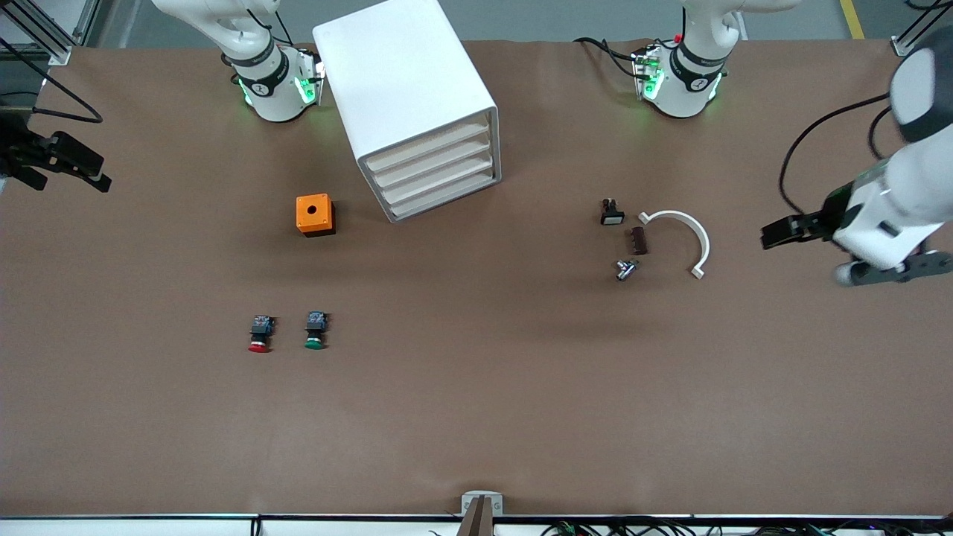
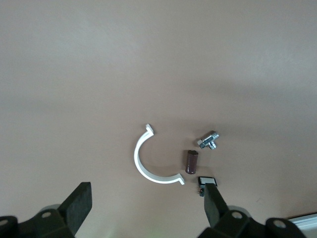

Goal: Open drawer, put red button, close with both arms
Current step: 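Move the left gripper toward the cabinet while the right gripper reaches the buttons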

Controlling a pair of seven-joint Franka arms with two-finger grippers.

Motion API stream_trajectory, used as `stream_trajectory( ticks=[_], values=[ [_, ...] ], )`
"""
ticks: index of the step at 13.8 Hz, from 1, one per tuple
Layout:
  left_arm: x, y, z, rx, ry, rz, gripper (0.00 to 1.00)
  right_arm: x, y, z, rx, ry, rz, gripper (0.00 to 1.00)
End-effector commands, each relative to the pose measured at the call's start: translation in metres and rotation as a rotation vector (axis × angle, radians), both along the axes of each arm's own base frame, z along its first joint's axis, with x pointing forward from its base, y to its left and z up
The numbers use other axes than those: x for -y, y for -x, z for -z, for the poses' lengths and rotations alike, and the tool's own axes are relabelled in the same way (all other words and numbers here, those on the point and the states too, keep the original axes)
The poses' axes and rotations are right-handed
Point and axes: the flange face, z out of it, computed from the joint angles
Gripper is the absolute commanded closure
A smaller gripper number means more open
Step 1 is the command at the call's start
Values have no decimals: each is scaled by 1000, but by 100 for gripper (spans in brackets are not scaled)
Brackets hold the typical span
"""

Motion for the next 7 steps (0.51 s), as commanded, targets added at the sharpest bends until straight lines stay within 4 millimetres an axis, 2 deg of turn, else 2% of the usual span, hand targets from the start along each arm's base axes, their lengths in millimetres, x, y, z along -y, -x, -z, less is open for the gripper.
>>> stream_trajectory(
  ticks=[1,3,5,6,7],
  values=[
    [54,-6,24,-33,-25,-30,0,5,-2,-5,1,10,3,0],
    [98,-8,38,-45,-41,-84,0,5,-4,0,-10,10,0,0],
    [130,-11,45,-82,24,-170,0,6,-13,18,-45,9,3,0],
    [146,-11,49,-110,69,-220,0,6,-22,34,-73,9,3,0],
    [156,-14,54,-147,112,-287,0,4,-28,40,-74,9,-1,0]
  ],
)
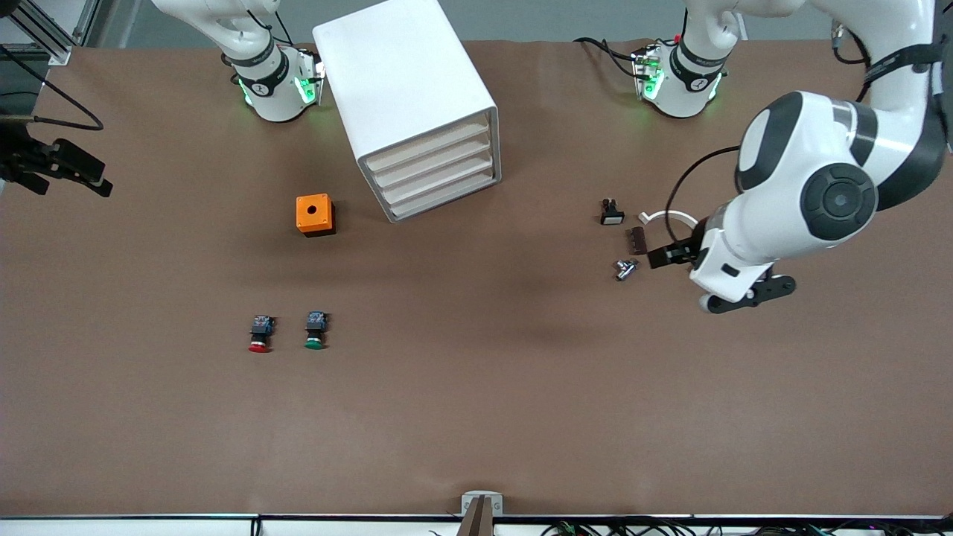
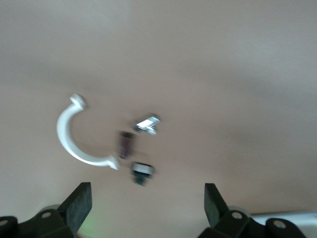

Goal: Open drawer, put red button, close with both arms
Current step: 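Move the left gripper toward the cabinet while the right gripper reaches the buttons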

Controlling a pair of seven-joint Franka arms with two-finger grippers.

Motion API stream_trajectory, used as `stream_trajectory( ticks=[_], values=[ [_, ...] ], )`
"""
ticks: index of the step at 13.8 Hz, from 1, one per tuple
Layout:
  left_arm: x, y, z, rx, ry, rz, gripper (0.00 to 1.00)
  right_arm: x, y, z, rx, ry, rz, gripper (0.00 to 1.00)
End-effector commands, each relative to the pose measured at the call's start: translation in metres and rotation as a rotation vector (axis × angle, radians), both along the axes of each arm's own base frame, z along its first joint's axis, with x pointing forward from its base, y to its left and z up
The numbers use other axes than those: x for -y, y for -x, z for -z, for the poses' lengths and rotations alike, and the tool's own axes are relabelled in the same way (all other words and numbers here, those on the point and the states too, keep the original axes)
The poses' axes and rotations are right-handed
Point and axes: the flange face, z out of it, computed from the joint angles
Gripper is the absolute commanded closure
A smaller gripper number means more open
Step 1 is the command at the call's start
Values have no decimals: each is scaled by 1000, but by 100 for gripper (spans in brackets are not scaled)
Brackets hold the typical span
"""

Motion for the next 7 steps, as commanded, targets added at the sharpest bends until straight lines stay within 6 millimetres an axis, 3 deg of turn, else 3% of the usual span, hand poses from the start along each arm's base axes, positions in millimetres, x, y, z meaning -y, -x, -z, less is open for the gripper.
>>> stream_trajectory(
  ticks=[1,3,4,7],
  values=[
    [27,-12,3,-75,104,-164,0,4,-21,29,-42,2,0,0],
    [43,-14,19,-158,148,-289,0,7,-39,41,-52,12,1,0],
    [57,-12,28,-212,167,-349,0,9,-50,61,-75,15,2,0],
    [92,-11,61,-416,180,-606,0,8,-74,89,-61,24,0,0]
  ],
)
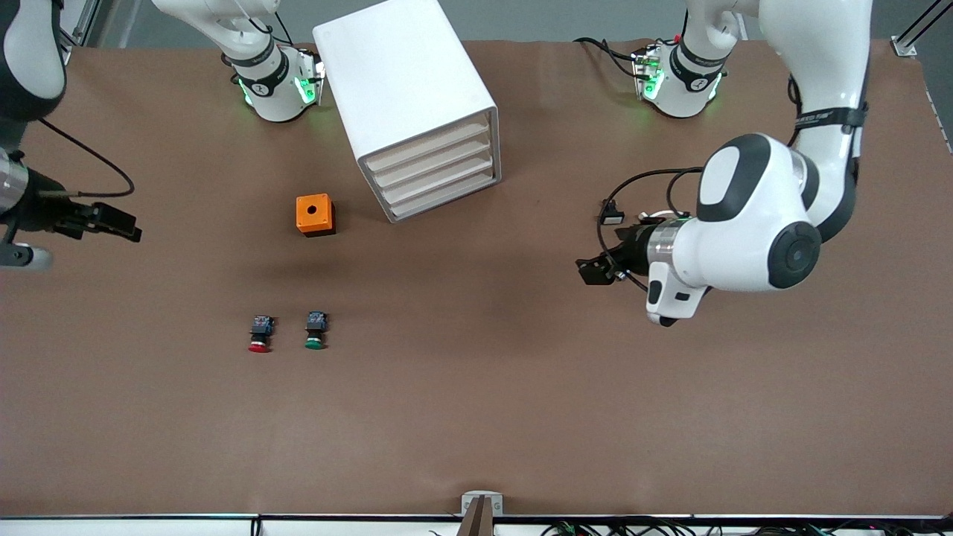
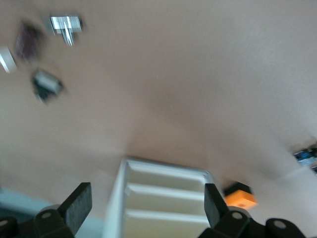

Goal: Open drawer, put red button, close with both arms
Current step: 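Grip the cabinet drawer handle with the left gripper while the right gripper descends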

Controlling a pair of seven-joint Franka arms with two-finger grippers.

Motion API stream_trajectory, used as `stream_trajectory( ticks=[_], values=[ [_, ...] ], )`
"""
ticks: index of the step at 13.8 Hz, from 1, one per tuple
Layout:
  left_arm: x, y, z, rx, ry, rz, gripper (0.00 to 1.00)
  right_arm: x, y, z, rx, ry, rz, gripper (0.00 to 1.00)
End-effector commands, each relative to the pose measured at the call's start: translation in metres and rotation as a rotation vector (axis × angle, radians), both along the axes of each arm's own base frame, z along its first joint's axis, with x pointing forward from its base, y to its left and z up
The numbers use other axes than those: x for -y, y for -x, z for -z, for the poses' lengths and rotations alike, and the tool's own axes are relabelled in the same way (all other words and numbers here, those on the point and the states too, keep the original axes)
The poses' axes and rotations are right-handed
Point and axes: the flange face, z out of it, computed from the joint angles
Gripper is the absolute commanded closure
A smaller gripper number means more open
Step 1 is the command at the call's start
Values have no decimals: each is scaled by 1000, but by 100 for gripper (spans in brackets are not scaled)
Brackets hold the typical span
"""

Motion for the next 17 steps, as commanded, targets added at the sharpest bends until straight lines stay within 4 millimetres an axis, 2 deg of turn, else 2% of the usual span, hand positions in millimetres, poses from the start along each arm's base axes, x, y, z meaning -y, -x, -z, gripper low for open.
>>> stream_trajectory(
  ticks=[1,4,7,11,14,17],
  values=[
    [31,-6,24,-187,-23,-196,0,3,-24,23,8,9,6,0],
    [69,7,65,-383,-133,-350,0,-8,-42,81,-5,-41,26,0],
    [91,27,95,-568,-246,-415,0,-31,-55,149,42,-40,45,0],
    [99,48,116,-826,-371,-452,0,-39,-54,213,49,-31,39,0],
    [99,54,127,-960,-421,-469,0,-53,-45,261,94,-21,21,0],
    [98,56,140,-1060,-457,-493,0,-62,-39,294,119,-15,25,0]
  ],
)
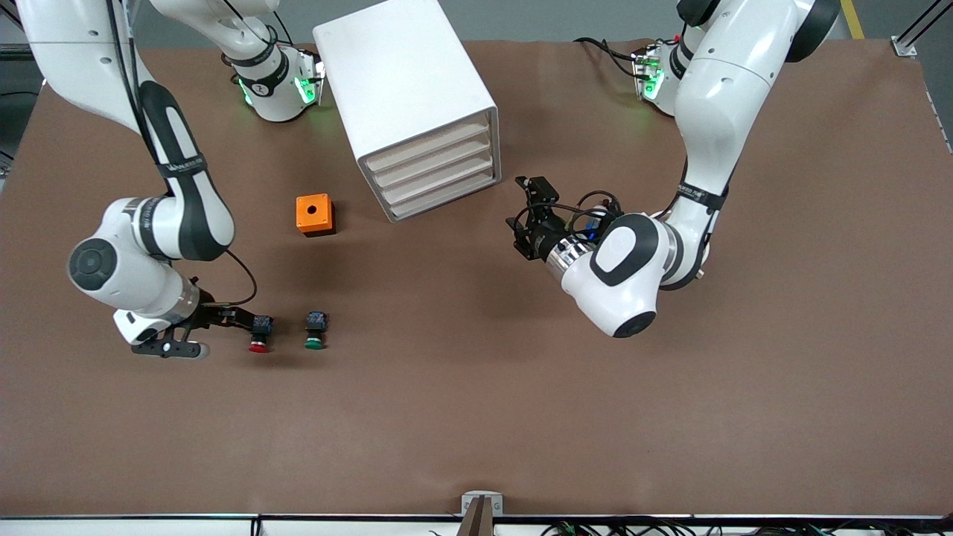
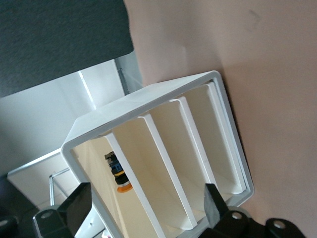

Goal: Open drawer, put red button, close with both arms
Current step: 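Grip the cabinet drawer handle with the left gripper while the right gripper descends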

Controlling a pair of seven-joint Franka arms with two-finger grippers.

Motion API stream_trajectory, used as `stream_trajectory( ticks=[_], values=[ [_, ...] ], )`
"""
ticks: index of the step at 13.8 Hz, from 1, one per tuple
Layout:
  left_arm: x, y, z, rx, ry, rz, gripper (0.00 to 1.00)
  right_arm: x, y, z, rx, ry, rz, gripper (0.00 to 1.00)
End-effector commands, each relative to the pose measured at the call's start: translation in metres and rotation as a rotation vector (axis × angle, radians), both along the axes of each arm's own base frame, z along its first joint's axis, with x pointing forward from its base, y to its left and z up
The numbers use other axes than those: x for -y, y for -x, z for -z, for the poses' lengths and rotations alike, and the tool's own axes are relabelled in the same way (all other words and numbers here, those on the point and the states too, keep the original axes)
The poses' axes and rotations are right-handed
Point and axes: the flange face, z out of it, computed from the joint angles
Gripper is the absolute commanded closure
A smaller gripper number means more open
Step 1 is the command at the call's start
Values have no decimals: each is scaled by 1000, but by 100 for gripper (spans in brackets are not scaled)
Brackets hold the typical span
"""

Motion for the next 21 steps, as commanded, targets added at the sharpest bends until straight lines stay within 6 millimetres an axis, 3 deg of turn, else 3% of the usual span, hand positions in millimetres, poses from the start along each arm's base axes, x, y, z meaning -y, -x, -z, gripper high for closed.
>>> stream_trajectory(
  ticks=[1,3,6,9,14,18,21],
  values=[
    [1,-2,9,-110,-16,-30,0,-6,6,21,16,-5,20,0],
    [2,-1,18,-163,-41,-48,1,-11,9,37,23,-1,14,0],
    [4,2,28,-212,-73,-67,23,-29,14,53,11,0,30,0],
    [11,7,37,-245,-65,-69,36,-35,17,66,-10,2,38,0],
    [37,26,68,-360,-79,-87,46,-33,15,68,-11,4,37,0],
    [54,43,87,-399,-101,-73,48,-28,12,73,-14,8,41,0],
    [74,62,99,-414,-112,-52,51,-27,14,75,-26,9,42,17]
  ],
)
